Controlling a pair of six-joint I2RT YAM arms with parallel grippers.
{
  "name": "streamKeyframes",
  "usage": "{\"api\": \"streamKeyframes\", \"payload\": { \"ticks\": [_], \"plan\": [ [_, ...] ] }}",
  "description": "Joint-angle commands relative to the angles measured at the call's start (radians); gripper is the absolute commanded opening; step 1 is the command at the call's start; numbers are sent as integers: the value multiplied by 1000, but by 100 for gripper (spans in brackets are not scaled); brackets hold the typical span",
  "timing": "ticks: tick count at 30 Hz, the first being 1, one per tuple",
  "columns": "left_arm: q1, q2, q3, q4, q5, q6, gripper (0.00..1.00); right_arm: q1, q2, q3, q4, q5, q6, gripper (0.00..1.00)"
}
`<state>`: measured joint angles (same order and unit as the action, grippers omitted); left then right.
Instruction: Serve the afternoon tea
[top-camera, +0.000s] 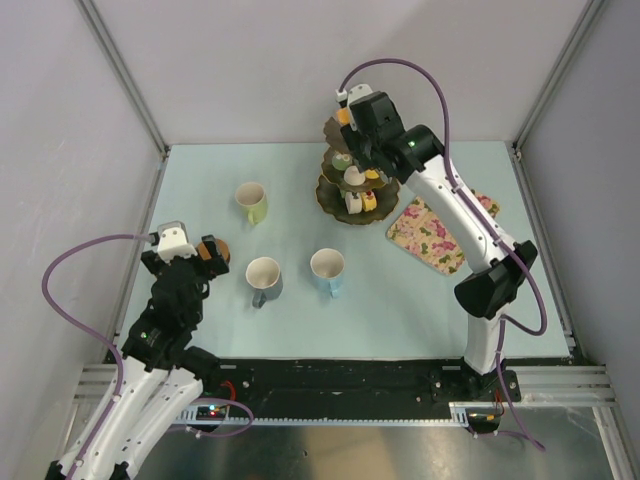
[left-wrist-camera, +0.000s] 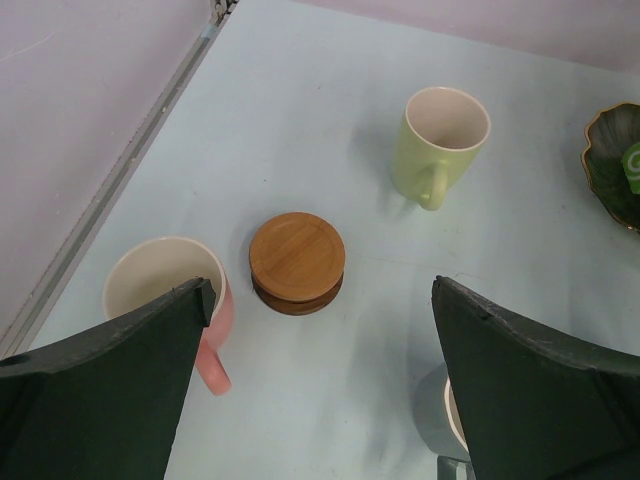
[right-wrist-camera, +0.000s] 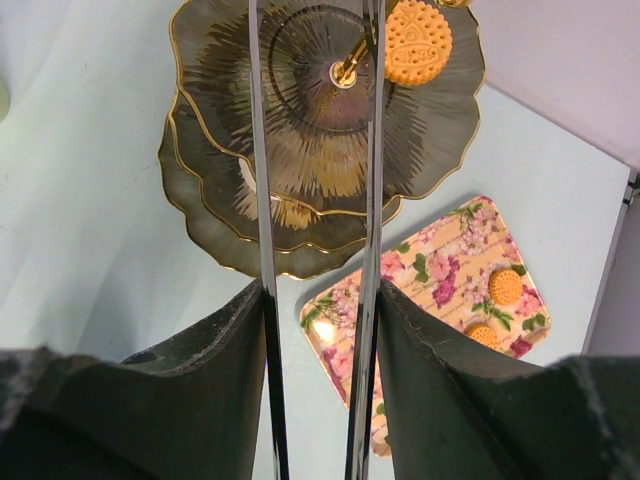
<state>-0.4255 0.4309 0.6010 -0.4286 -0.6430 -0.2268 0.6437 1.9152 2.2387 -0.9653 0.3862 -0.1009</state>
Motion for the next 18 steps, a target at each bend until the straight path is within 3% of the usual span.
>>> {"api": "streamKeyframes", "payload": {
  "ticks": [1, 18],
  "plan": [
    [-6, -9, -7, 29, -9, 17, 98, -3, 11, -3, 55, 1, 10, 48],
    [-6, -10, -8, 28, -8, 17, 98, 14, -5, -7, 58, -8, -13, 54]
  ]
}}
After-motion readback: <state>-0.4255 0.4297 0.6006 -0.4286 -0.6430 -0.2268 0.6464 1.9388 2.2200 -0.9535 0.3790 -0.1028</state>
